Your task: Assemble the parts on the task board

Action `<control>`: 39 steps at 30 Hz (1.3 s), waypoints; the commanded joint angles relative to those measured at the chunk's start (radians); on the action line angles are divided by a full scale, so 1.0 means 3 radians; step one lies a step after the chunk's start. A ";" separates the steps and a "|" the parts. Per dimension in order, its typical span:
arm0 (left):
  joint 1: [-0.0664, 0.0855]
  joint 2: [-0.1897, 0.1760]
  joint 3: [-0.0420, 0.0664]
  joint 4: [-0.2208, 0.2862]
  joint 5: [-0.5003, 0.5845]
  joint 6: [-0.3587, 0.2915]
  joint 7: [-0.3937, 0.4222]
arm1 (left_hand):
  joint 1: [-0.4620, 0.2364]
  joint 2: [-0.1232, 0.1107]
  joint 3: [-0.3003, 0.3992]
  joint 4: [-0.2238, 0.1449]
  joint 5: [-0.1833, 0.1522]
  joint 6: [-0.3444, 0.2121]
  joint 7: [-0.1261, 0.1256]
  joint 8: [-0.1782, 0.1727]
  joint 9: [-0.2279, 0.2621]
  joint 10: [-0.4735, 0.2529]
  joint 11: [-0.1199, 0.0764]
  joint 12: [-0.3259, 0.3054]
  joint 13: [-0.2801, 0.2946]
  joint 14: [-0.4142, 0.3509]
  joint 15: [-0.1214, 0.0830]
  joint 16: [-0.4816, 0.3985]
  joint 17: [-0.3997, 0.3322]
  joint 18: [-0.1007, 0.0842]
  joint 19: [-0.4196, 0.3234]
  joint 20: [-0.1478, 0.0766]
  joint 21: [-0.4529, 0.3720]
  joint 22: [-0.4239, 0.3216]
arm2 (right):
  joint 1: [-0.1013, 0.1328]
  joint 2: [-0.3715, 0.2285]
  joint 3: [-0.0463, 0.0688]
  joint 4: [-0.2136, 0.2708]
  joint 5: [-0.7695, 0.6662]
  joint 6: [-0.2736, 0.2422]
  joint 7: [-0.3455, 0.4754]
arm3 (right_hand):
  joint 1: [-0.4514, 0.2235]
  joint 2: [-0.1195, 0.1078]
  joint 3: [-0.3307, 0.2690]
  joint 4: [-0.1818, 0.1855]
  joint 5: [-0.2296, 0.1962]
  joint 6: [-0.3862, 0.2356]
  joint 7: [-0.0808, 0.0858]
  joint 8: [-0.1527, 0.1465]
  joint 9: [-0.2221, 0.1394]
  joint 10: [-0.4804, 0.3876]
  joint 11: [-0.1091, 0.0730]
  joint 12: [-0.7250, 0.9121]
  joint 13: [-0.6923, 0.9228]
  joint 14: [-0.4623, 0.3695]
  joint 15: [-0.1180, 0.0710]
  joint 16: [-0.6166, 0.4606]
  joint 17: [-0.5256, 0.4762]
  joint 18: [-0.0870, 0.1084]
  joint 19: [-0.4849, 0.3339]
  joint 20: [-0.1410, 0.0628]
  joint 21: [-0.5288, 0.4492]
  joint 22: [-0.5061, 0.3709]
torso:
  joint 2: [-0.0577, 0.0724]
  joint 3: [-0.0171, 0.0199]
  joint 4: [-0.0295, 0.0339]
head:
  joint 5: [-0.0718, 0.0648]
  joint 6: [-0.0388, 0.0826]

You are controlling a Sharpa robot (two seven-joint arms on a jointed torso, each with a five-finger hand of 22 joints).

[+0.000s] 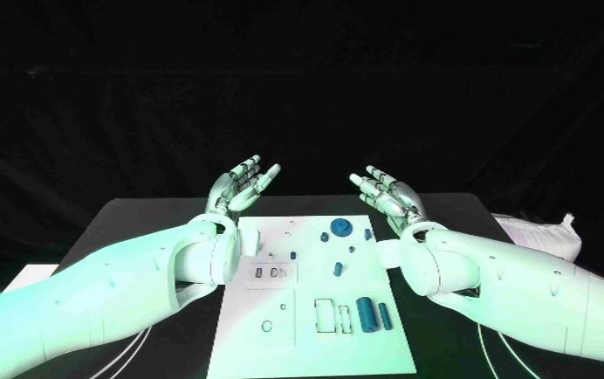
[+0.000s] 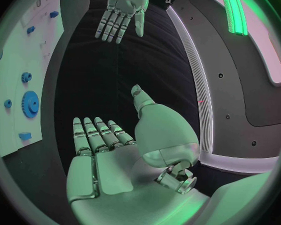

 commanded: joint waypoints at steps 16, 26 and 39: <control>0.0007 -0.0054 -0.0002 -0.0023 -0.0354 0.0505 0.0077 | 0.0265 0.0158 0.0119 0.0017 -0.0001 0.0753 0.0457 0.0120 0.0064 0.0931 0.0103 0.0102 0.0065 0.1248 0.0016 0.0265 0.0115 0.0149 0.1170 0.0050 0.0404 0.0191 | 0.0032 0.0000 0.0060 -0.0383 -0.2071 0.0496 -0.0318 | 0.0675 0.0000 0.0085 -0.0457 0.0030 0.1604 0.0378 0.0188 0.0112 0.2034 -0.0150 0.0217 0.0108 0.2079 -0.0209 0.0257 0.0119 0.0364 0.1550 0.0023 0.0650 0.0242 | 0.0068 -0.0030 0.0050 | -0.0034 -0.0032; 0.0001 -0.0312 -0.0004 0.0303 -0.0273 0.0487 0.0093 | 0.0263 0.0264 -0.0082 -0.0054 -0.0012 0.1780 0.0324 0.0228 0.0115 0.2120 -0.0085 0.0219 0.0111 0.2025 -0.0225 0.0473 0.0176 0.0327 0.2035 -0.0018 0.0829 0.0335 | 0.0131 -0.0015 0.0084 -0.0380 -0.3130 0.0335 -0.0544 | 0.0795 -0.0064 0.0193 -0.0698 -0.0008 0.2306 0.0272 0.0192 0.0134 0.2545 -0.0299 0.0186 0.0105 0.2790 -0.0426 0.0367 0.0145 0.0408 0.2189 -0.0162 0.1025 0.0351 | 0.0200 -0.0036 0.0063 | -0.0028 0.0019; 0.0011 -0.0701 0.0000 0.0891 0.0092 0.0576 -0.0009 | 0.0356 0.0339 -0.0160 -0.0248 -0.0012 0.2064 0.0254 0.0191 0.0105 0.2449 -0.0177 0.0191 0.0117 0.2416 -0.0348 0.0563 0.0369 0.0323 0.2394 -0.0151 0.1093 0.0450 | 0.0251 0.0003 0.0135 -0.0348 -0.4713 0.0604 -0.1392 | 0.0654 -0.0209 0.0202 -0.0723 -0.0037 0.2492 0.0129 0.0142 0.0130 0.2889 -0.0477 0.0119 0.0111 0.3760 -0.0713 0.0683 0.0370 0.0410 0.2698 -0.0453 0.1740 0.0720 | 0.0407 -0.0083 0.0119 | -0.0114 0.0076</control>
